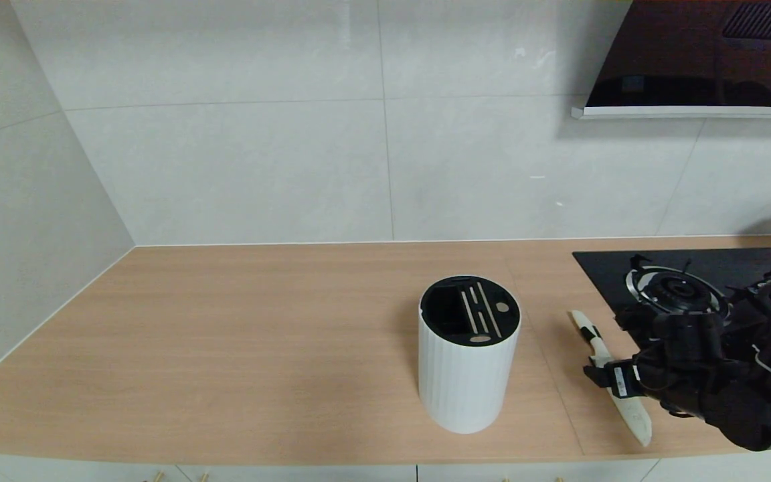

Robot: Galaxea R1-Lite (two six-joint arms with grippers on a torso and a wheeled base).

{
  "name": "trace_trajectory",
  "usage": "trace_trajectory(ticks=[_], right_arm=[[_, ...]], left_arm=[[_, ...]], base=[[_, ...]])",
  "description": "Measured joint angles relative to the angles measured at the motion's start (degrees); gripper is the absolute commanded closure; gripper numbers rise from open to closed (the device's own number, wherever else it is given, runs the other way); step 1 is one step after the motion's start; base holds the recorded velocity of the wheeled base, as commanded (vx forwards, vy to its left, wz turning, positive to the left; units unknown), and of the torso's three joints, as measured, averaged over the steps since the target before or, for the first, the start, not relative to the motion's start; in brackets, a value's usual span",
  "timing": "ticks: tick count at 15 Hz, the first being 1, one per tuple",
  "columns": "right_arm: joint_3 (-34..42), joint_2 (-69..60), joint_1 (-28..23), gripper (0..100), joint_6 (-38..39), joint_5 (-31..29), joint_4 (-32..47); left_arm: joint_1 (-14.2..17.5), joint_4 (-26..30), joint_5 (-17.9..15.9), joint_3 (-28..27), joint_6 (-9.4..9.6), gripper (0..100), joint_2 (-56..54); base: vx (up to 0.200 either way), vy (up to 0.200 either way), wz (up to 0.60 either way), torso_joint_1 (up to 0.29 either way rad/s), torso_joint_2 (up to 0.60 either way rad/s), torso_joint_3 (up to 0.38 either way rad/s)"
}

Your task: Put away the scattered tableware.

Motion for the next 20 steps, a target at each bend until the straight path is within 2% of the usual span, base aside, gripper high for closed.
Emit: trace_trajectory(ticks=[5, 11, 20], right_arm=[[-3.57, 3.52, -0.11, 0, 0.24, 0.01, 0.04], [-6.17, 5.45, -0.13, 0, 4.21, 0.09, 0.72], [-6.97, 7.35, -0.87, 0, 4.62, 0.52, 0.63]], left_arm=[[0.02, 0.0, -0.02, 0.0, 0.0, 0, -0.02], [0.02, 0.0, -0.02, 0.0, 0.0, 0, 0.0], [0.02, 0.0, -0.02, 0.0, -0.02, 0, 0.0]], base=[[0.0, 0.0, 0.0, 0.0, 0.0, 0.0], [0.0, 0.0, 0.0, 0.0, 0.0, 0.0], [0.0, 0.0, 0.0, 0.0, 0.0, 0.0]])
